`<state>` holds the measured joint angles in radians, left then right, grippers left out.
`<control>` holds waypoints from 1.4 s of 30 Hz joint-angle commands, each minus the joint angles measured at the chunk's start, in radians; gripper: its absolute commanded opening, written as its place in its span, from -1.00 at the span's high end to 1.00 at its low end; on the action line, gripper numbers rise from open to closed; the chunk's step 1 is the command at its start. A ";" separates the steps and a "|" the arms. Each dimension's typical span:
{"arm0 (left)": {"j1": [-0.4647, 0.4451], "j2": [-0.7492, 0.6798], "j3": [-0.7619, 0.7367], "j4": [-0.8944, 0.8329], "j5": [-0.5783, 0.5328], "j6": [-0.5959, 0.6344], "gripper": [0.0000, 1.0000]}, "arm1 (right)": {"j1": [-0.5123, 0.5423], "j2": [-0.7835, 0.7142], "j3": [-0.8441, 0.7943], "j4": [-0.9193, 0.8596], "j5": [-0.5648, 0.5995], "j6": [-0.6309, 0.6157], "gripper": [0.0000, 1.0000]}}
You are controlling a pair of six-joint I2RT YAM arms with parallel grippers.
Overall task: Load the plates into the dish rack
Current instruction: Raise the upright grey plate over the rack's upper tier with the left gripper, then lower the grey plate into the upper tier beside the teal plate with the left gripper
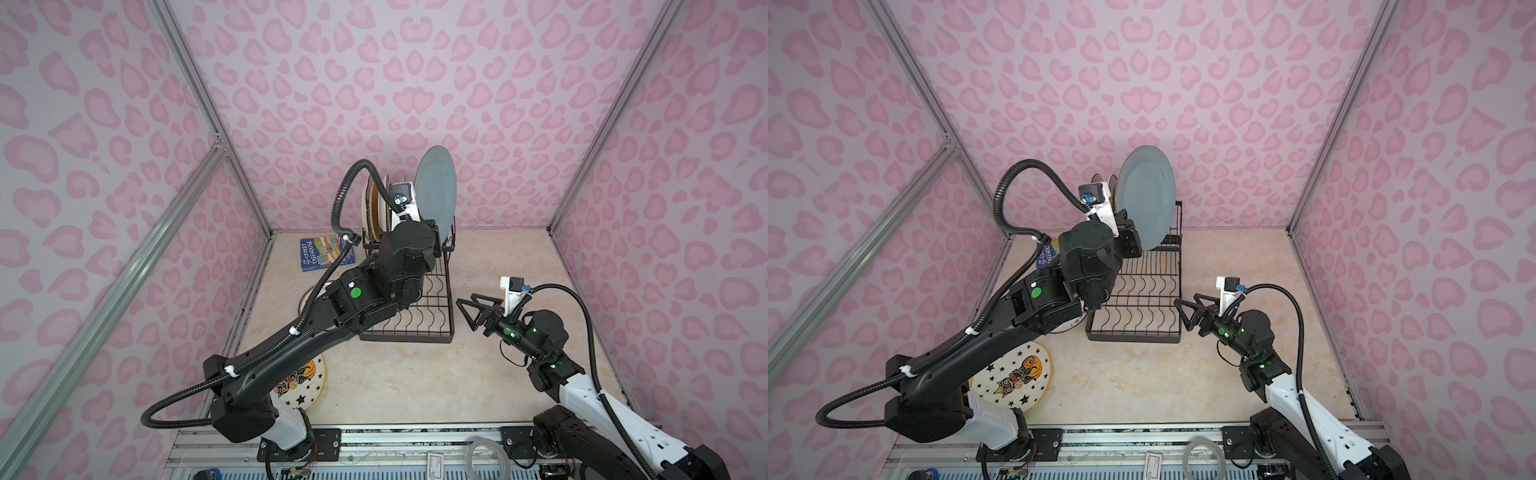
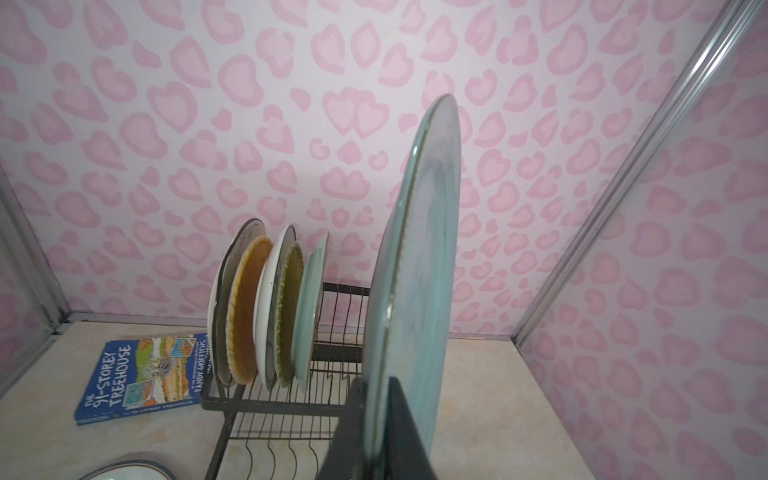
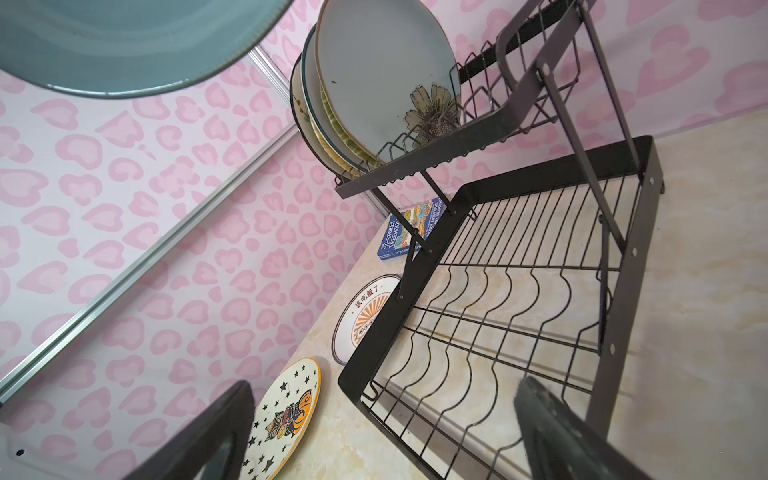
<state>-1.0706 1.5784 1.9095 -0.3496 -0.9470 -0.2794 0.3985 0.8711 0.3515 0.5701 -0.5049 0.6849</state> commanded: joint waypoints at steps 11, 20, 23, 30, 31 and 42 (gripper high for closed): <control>0.106 0.169 0.185 0.052 -0.091 0.185 0.94 | 0.047 0.049 -0.011 0.113 0.000 -0.042 -0.94; 0.136 0.277 0.274 0.073 -0.089 0.330 0.94 | 0.070 0.073 -0.015 0.139 -0.004 -0.059 -0.94; 0.145 0.315 0.308 0.081 -0.088 0.384 0.94 | 0.074 0.069 -0.015 0.135 0.002 -0.064 -0.95; 0.169 0.408 0.387 0.107 -0.098 0.487 0.94 | 0.081 0.066 -0.012 0.125 0.009 -0.073 -0.94; 0.171 0.422 0.400 0.112 -0.099 0.504 0.94 | 0.081 0.068 -0.012 0.122 0.010 -0.075 -0.94; 0.187 0.528 0.487 0.173 -0.088 0.674 0.94 | 0.089 0.077 -0.005 0.104 0.019 -0.088 -0.94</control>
<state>-0.8864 2.0907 2.3604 -0.2913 -1.0077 0.2932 0.4843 0.9466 0.3405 0.6605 -0.4931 0.6128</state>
